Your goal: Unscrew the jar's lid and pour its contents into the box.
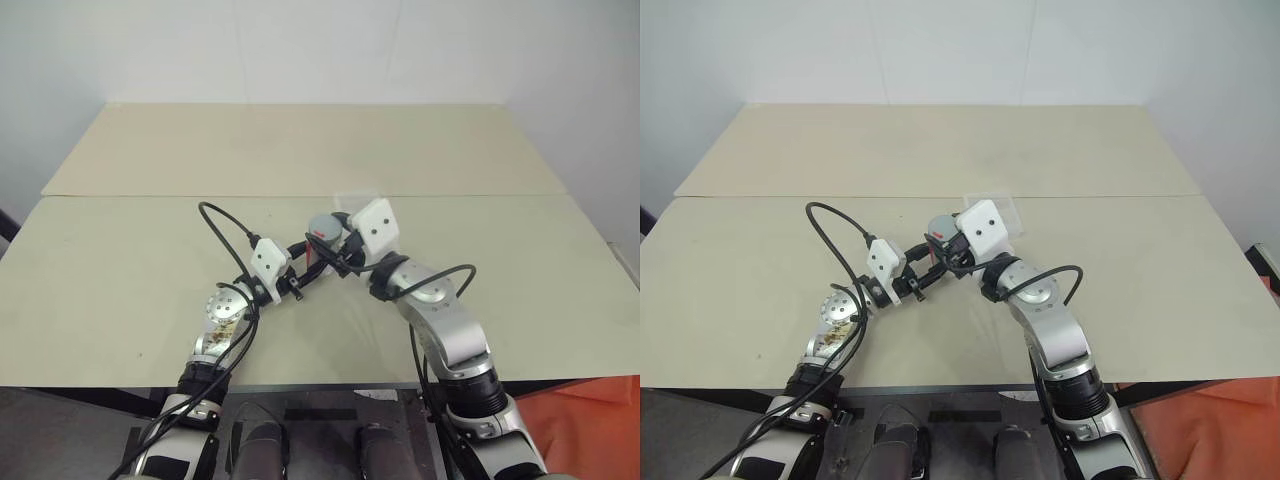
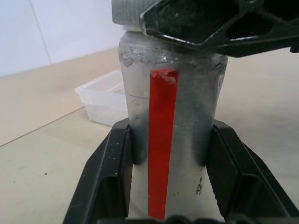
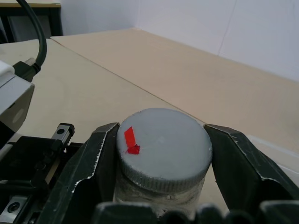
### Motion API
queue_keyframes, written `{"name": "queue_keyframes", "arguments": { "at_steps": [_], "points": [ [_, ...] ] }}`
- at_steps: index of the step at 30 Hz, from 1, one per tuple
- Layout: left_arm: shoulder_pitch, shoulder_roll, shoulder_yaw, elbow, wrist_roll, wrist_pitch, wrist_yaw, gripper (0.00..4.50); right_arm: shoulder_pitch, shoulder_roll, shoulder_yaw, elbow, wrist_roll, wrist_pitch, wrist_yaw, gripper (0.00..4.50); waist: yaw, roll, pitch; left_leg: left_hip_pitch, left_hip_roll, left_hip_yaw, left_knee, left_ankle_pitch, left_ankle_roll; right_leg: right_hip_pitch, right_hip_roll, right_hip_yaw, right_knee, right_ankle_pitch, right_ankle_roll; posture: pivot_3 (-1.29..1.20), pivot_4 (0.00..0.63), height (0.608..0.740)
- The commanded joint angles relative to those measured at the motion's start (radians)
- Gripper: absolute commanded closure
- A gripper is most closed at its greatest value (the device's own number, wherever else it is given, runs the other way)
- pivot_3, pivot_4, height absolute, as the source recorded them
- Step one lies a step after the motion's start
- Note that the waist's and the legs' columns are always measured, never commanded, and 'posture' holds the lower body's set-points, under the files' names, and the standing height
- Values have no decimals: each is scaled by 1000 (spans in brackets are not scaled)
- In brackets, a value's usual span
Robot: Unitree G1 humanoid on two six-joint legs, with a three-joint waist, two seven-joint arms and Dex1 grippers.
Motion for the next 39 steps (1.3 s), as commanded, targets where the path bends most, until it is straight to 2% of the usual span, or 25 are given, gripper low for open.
{"name": "queue_keyframes", "arguments": {
  "at_steps": [1,6,11,19,28,39],
  "points": [
    [-9,-2,-2,-19,-5,-27,-2,2607,-12,6,0,-22,-7,-30,-6,1704,0,0,0,0,0,0,0,0,0,0,0,0,0,0,0,0,150,740],
    [-10,-5,-3,-15,-1,-29,-2,2607,-13,10,-7,-21,-5,-32,-9,1704,0,0,0,0,0,0,0,0,0,0,0,0,0,0,0,0,150,740],
    [-9,0,-10,-11,9,-41,-8,2607,-30,64,-108,-60,150,69,10,1704,0,0,0,0,0,0,0,0,0,0,0,0,0,0,0,0,150,740],
    [-12,1,-9,-7,8,-46,-8,2607,-33,72,-152,-77,232,123,12,1704,0,0,0,0,0,0,0,0,0,0,0,0,0,0,0,0,150,740],
    [-16,-4,-18,3,9,-52,-17,2607,-31,-22,-59,-94,170,19,102,1704,0,0,0,0,0,0,0,0,0,0,0,0,0,0,0,0,150,740],
    [-2,23,-30,-5,-28,-51,-127,2607,-52,-137,-58,-40,195,-68,280,1704,0,0,0,0,0,1,0,0,0,0,0,0,0,0,0,0,150,740]
  ]
}}
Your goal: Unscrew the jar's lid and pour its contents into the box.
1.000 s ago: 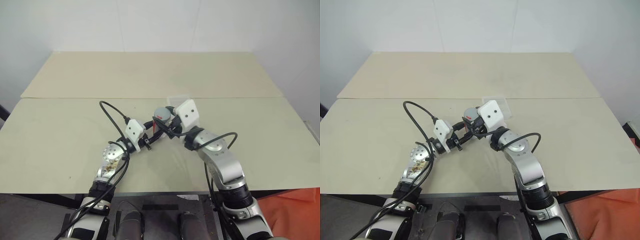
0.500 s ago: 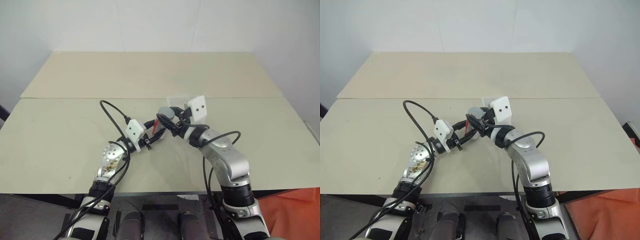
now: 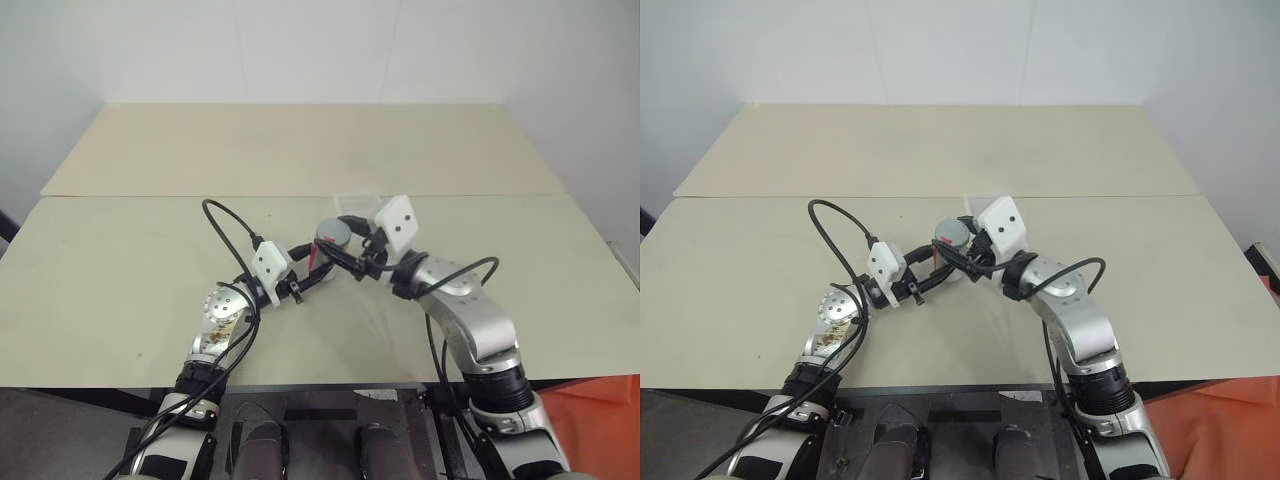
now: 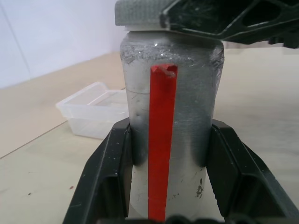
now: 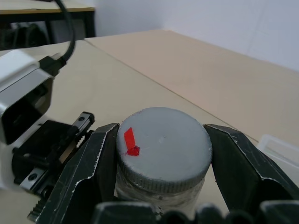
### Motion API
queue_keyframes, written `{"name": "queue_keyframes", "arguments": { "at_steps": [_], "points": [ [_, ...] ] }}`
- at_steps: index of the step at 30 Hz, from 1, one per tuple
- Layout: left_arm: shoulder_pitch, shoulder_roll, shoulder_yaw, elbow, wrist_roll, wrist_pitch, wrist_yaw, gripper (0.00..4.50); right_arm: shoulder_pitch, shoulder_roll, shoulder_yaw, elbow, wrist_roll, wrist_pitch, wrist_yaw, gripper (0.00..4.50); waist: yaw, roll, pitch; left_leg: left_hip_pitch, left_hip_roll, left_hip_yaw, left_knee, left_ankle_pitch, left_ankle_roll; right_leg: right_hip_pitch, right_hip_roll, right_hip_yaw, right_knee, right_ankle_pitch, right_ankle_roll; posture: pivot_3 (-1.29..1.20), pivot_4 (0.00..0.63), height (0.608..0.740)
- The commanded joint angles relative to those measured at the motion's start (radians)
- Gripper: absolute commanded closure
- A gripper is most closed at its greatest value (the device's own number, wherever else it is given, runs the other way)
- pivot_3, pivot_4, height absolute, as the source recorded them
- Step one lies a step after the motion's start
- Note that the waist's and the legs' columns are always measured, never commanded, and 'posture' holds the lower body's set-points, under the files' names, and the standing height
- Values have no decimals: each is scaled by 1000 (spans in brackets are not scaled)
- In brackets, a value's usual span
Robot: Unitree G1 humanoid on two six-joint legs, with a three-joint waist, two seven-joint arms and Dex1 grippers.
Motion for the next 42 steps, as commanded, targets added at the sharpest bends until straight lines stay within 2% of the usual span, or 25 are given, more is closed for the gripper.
{"name": "queue_keyframes", "arguments": {
  "at_steps": [1,7,17,23,31,34,38,42],
  "points": [
    [1,-1,-17,-8,-10,1,-27,2607,-39,-8,6,-31,41,-77,83,1704,0,0,0,0,0,0,0,0,0,0,0,0,0,0,0,0,150,740],
    [23,1,-35,-37,-39,24,-92,2607,-46,-56,19,1,33,-163,198,1704,0,0,0,0,0,0,0,0,0,0,0,0,0,0,0,0,150,740],
    [51,12,-71,-83,-64,55,-169,2607,-82,-98,2,63,49,-201,332,1704,2,0,0,0,0,0,0,0,0,0,0,0,0,0,0,0,150,740],
    [50,21,-72,-78,-51,33,-170,2607,-113,-109,-35,91,113,-132,383,1704,2,0,0,0,0,0,0,0,0,0,0,0,0,0,0,0,150,740],
    [57,23,-75,-89,-52,33,-160,2607,-128,-118,-44,88,177,-47,367,1704,2,0,0,0,0,-1,0,0,0,0,0,0,0,0,0,0,150,740],
    [58,23,-74,-99,-59,41,-155,2607,-125,-117,-40,94,146,-90,346,1704,2,0,0,0,0,-1,0,0,0,0,0,0,0,0,0,0,150,740],
    [58,23,-60,-109,-66,46,-139,2607,-134,-117,-114,101,143,-112,258,1704,2,0,0,0,0,-1,0,0,0,0,0,0,0,0,0,0,150,740],
    [63,27,-43,-128,-70,51,-108,2607,-113,-147,-194,76,93,-41,86,1704,5,0,0,0,0,-1,0,0,0,0,0,0,0,0,0,0,150,740]
  ]
}}
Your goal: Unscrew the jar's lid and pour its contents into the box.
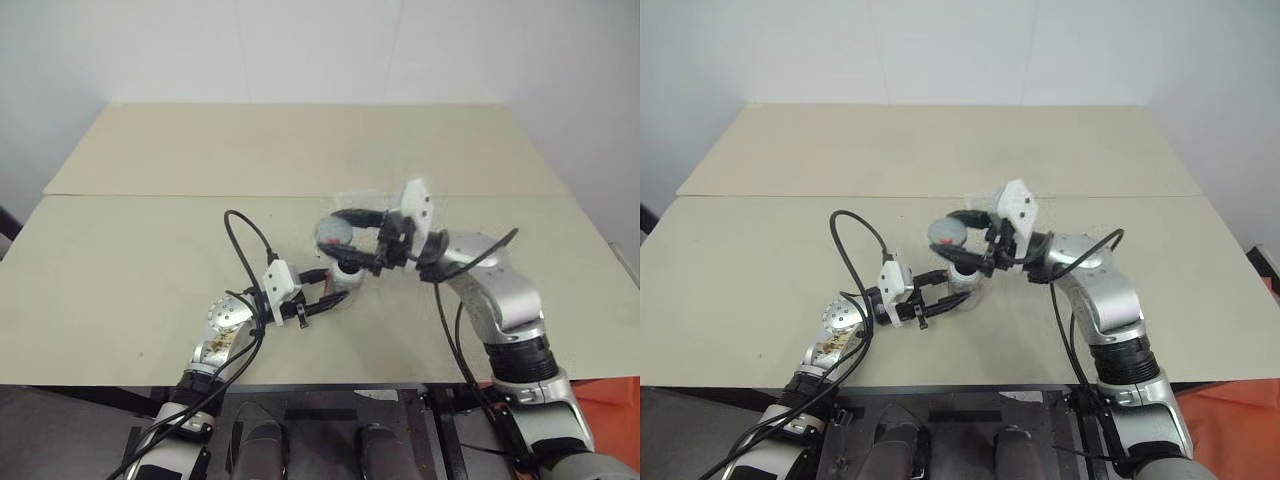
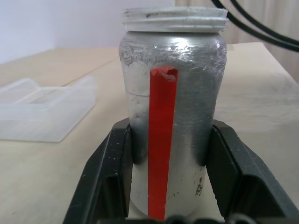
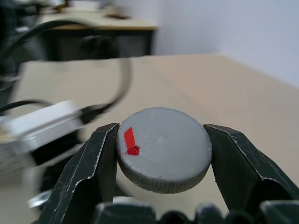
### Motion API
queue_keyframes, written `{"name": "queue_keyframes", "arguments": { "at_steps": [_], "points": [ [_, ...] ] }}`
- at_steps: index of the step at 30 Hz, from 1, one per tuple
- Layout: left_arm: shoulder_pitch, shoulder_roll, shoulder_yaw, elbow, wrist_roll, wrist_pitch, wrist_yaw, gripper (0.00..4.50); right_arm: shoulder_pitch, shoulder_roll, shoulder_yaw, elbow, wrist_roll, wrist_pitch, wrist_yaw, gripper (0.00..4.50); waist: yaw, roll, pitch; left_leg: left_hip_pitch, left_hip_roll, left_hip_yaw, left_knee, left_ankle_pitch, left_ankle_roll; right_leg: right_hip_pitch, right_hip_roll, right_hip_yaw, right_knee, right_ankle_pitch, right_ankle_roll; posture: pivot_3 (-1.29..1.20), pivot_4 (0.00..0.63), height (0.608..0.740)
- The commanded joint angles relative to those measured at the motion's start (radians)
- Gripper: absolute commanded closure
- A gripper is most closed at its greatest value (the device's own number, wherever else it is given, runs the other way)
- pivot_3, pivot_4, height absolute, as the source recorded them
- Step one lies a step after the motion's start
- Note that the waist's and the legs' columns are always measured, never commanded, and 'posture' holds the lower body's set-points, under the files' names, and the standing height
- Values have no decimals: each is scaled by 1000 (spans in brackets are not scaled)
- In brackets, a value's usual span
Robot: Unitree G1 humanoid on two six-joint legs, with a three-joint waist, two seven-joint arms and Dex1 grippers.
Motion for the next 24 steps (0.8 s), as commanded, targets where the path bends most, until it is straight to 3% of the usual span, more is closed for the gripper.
{"name": "queue_keyframes", "arguments": {
  "at_steps": [1,4,11,19,24],
  "points": [
    [7,-1,30,-65,-25,7,29,2607,15,-31,-85,-51,-53,53,-152,1704,0,0,0,0,0,0,0,0,0,0,0,0,0,0,0,0,150,740],
    [5,-3,50,-84,-35,25,55,2607,85,-59,-117,-84,-73,119,-227,1704,2,0,0,0,0,0,0,0,0,0,0,0,0,0,0,0,150,740],
    [-60,-24,98,-31,-25,29,139,2607,288,-134,-3,-91,-189,262,-276,1704,-2,0,0,0,0,1,0,0,0,0,0,0,0,0,0,0,150,740],
    [-147,-26,110,79,25,7,216,2607,327,-130,50,-124,-188,411,-284,1704,-4,0,-1,1,0,0,0,0,0,1,1,1,0,0,0,0,150,740],
    [-212,-26,106,173,65,-22,237,2607,339,-148,45,-165,-179,459,-273,134,-3,0,-1,0,0,1,0,0,0,1,1,1,-1,0,0,0,150,740]
  ]
}}
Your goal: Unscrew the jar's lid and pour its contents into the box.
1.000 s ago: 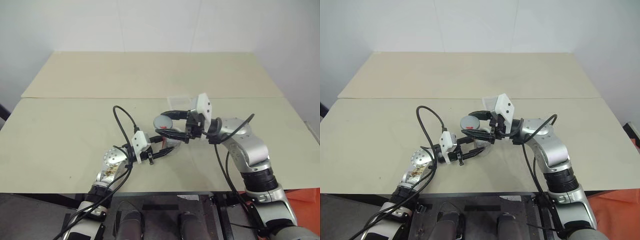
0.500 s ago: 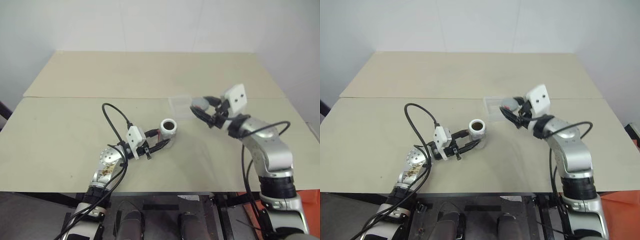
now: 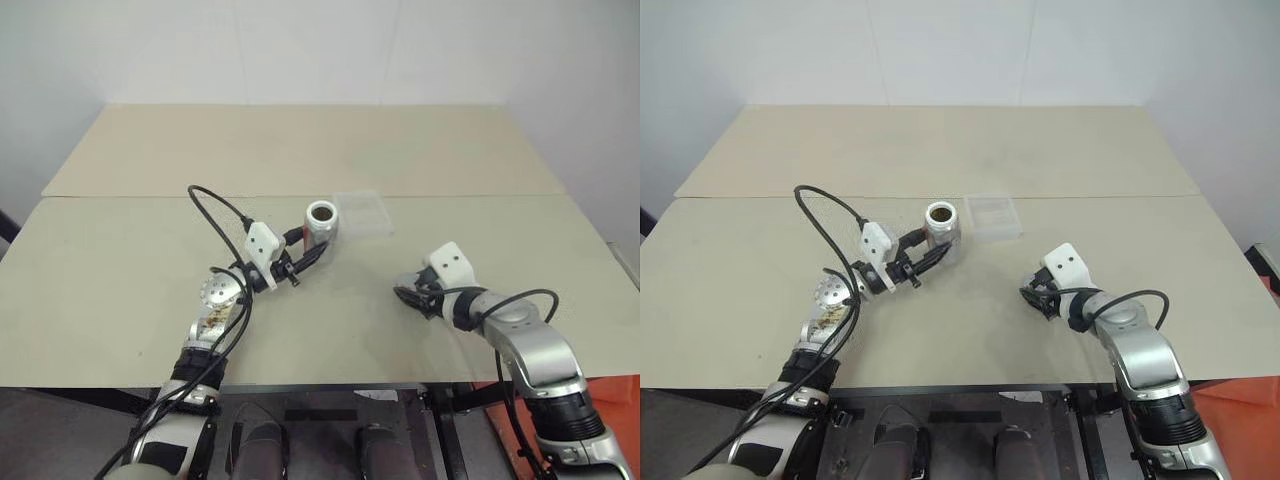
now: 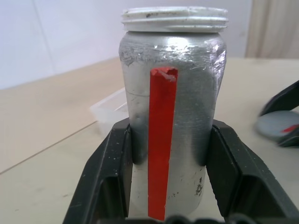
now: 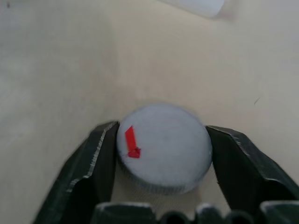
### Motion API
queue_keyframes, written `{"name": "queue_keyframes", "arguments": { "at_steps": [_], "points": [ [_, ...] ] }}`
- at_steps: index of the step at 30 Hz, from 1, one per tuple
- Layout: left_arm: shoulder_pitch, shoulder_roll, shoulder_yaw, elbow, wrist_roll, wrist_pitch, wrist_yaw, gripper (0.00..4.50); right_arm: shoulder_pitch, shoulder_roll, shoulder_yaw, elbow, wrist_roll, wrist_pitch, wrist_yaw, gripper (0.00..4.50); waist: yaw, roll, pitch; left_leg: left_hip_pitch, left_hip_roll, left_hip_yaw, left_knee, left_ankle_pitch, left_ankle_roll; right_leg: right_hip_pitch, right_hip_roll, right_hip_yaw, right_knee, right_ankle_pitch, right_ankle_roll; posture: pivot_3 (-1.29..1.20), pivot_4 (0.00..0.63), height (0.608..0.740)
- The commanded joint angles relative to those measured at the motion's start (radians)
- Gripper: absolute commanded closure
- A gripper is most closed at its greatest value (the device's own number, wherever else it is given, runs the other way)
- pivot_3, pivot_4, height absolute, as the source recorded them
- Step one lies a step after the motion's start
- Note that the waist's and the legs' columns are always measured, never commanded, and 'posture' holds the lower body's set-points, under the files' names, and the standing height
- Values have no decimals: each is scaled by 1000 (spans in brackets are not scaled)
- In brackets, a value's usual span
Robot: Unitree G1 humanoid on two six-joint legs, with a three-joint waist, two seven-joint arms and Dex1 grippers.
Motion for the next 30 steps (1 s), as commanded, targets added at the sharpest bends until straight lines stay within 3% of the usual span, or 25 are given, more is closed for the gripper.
{"name": "queue_keyframes", "arguments": {
  "at_steps": [1,7,12,16,21,26,30],
  "points": [
    [-52,-5,2,34,18,-40,12,2607,21,-16,12,-45,13,39,18,57,0,0,0,0,0,0,0,0,0,0,0,0,0,0,0,0,150,740],
    [-138,-24,-5,130,74,-66,68,2607,-5,-22,-32,-118,-17,2,-26,57,0,0,0,-1,0,0,0,0,0,0,0,0,0,0,0,0,150,740],
    [-327,-58,0,331,159,-75,237,2607,-46,-16,-46,-152,-58,-76,-75,57,2,-1,0,-2,-1,0,1,0,0,-1,0,0,0,0,0,0,150,740],
    [-485,-51,-76,542,316,-128,397,2607,-69,-19,1,-163,-114,-106,-104,57,6,-1,1,-4,-1,-1,1,0,0,-2,0,-2,-1,0,1,0,150,740],
    [-624,-41,-235,730,544,-172,616,2607,-59,7,15,-190,-139,-130,-123,57,8,-1,1,-5,-1,0,0,0,0,-3,0,-2,-1,0,1,0,150,740],
    [-744,-29,-473,822,835,-163,890,2607,-29,36,0,-202,-153,-129,-147,57,15,-1,1,-6,-2,0,1,0,0,-4,0,-2,0,0,1,0,150,740],
    [-815,-34,-631,863,1011,-151,1019,2607,-7,32,-16,-227,-154,-121,-151,57,25,-1,1,-7,-2,0,1,0,0,-4,0,-2,-1,0,1,0,150,740]
  ]
}}
